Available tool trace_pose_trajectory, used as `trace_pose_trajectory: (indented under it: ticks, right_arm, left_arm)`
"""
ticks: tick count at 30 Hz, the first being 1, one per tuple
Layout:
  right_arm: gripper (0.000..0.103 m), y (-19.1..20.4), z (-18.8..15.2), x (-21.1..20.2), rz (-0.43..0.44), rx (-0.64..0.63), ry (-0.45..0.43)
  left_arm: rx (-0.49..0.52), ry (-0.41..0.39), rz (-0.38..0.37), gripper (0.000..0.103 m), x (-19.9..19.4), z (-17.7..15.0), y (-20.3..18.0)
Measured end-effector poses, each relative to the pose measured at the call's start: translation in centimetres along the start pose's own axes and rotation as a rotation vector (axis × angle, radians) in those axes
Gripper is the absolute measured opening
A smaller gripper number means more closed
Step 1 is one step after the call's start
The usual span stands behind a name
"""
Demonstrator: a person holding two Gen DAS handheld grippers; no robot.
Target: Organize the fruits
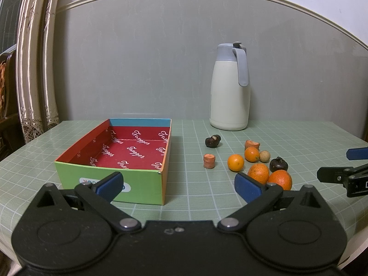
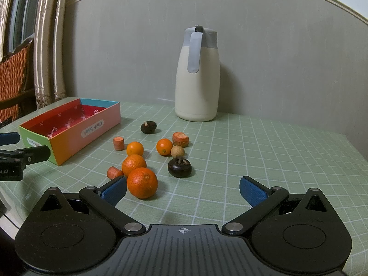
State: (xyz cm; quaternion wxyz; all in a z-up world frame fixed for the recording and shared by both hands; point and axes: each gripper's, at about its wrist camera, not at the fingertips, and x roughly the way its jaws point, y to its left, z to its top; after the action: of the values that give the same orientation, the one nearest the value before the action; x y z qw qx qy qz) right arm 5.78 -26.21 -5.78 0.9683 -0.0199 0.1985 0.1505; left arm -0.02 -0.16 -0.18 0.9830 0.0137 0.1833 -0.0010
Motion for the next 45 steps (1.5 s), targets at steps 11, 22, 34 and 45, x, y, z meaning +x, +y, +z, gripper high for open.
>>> trace_pose_trajectory:
  ticks: [11,22,34,45]
  right_arm:
    - [0.103,-0.1,0.1,0.2,-0.001,0.001,0.000]
    - [0.103,-1.9,0.1,0.7,-0.062,0.061,0.033]
    - [0.103,-4.0,1.0,2.1,-0.089,0.114,0.070]
    - [0.103,-5.0,1.3,4.0,-0.101,0.160,0.093]
  left_arm:
    - [-0.004,0.013,-0.006,0.097,0.2,-0.1,0.0]
    - [0.043,0.113,-0.113,0.087,2.6,-0.2,-3.4]
    - [0.063,0.225,-0.173,0.043,7.9,-0.9,-6.6]
    - [0.069,0.209,-0.175,0.013,9.8,-1.0,-7.5]
